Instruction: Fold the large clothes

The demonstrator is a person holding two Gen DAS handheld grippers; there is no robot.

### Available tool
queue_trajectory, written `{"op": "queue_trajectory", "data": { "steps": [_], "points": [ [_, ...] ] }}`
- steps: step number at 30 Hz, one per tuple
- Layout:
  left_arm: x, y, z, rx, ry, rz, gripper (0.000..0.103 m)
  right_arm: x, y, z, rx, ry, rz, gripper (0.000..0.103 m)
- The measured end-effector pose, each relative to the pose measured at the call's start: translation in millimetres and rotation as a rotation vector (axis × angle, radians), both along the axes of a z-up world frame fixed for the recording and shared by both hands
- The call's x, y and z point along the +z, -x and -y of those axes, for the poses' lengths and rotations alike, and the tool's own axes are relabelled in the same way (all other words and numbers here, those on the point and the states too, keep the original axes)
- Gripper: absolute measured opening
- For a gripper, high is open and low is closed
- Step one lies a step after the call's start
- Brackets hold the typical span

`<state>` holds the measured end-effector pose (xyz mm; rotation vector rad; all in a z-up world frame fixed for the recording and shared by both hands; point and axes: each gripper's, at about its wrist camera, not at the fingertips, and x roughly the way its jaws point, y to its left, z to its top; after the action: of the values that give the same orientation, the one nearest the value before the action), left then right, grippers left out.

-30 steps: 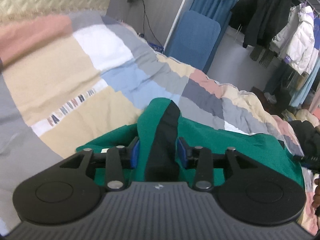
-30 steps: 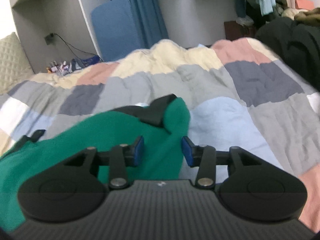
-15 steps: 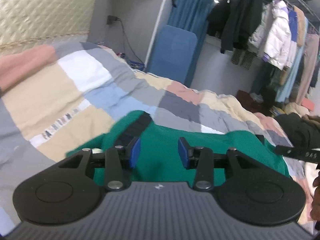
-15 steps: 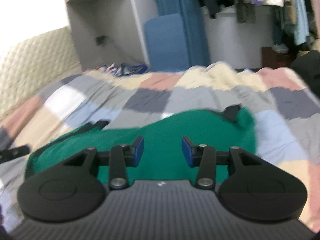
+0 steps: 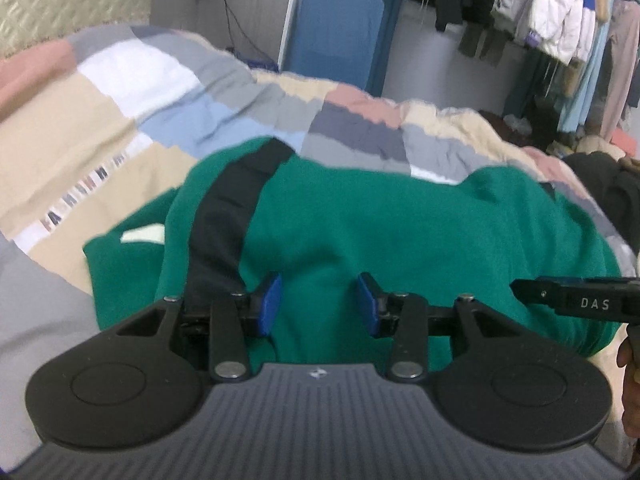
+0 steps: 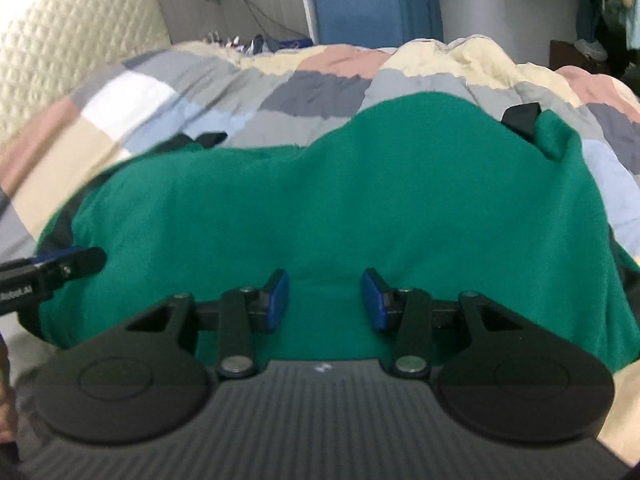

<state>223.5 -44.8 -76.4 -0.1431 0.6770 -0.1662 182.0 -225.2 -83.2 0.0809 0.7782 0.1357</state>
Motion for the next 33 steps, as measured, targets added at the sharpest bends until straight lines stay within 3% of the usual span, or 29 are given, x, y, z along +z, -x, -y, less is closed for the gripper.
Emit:
{"op": "queue_trajectory", "data": {
  "steps": [3,7,11,17,19,20,24,27,33],
  "points": [
    [-3,-1,1,0.007,-0.004,-0.004,0.048,1,2,-1,-0.007,-0.003,0.001,0.043],
    [4,11,-8,0.024,0.047,0.006,0.049,12,12,11,-0.03,-0.084,-0.004,0.043],
    [19,30,-14,0.037,0.106,-0.006,0.06,30,35,22,-0.062,-0.175,0.006,0.046],
    [31,62,-17,0.035,0.295,-0.08,0.068,38,68,36,-0.104,-0.394,-0.03,0.05],
    [27,68,-16,0.029,0.346,-0.115,0.07,34,75,42,-0.133,-0.483,-0.051,0.081],
    [24,70,-15,0.032,0.363,-0.131,0.071,31,78,46,-0.148,-0.534,-0.063,0.087],
    [6,65,-14,0.045,0.407,-0.213,0.079,5,70,56,-0.21,-0.709,-0.191,0.089],
    [-9,53,-21,0.07,0.483,-0.285,0.084,-18,60,60,-0.265,-0.766,-0.258,0.089],
    [-40,33,-44,0.116,0.703,-0.361,0.088,-44,45,73,-0.386,-0.924,-0.258,0.089]
  ]
}}
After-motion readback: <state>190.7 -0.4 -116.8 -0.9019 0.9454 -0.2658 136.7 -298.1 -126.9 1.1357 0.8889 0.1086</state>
